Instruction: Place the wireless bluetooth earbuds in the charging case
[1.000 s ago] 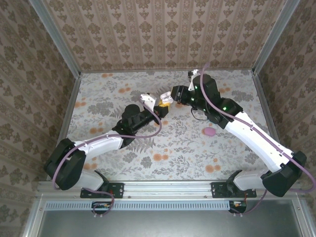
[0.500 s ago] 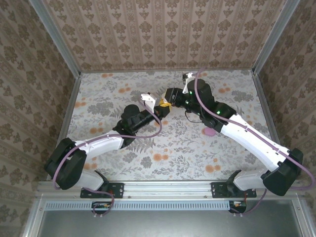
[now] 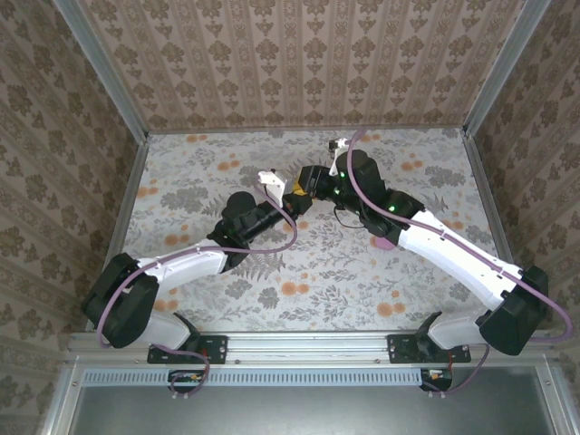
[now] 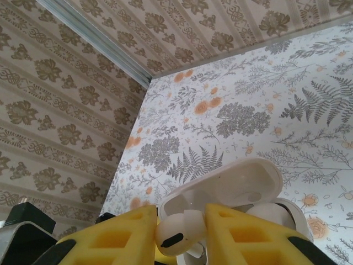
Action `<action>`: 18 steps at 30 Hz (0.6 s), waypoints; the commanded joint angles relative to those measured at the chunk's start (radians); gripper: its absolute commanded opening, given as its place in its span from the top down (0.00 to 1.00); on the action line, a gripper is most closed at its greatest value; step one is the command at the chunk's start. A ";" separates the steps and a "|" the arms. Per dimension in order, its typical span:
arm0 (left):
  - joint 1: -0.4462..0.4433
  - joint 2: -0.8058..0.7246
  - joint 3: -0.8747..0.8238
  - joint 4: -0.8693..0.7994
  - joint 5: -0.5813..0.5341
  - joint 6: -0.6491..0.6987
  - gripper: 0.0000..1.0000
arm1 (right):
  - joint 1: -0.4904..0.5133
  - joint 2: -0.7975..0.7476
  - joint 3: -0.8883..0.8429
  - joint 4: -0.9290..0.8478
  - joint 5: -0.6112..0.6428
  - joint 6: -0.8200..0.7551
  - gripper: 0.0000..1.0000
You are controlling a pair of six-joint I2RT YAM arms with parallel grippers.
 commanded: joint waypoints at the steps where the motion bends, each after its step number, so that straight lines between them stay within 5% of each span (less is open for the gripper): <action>1: -0.004 -0.003 0.036 0.058 -0.006 -0.022 0.76 | 0.009 -0.003 -0.022 0.038 0.014 0.001 0.71; 18: 0.000 -0.004 0.028 0.082 -0.031 -0.035 0.76 | 0.013 -0.023 -0.030 0.006 -0.008 0.010 0.71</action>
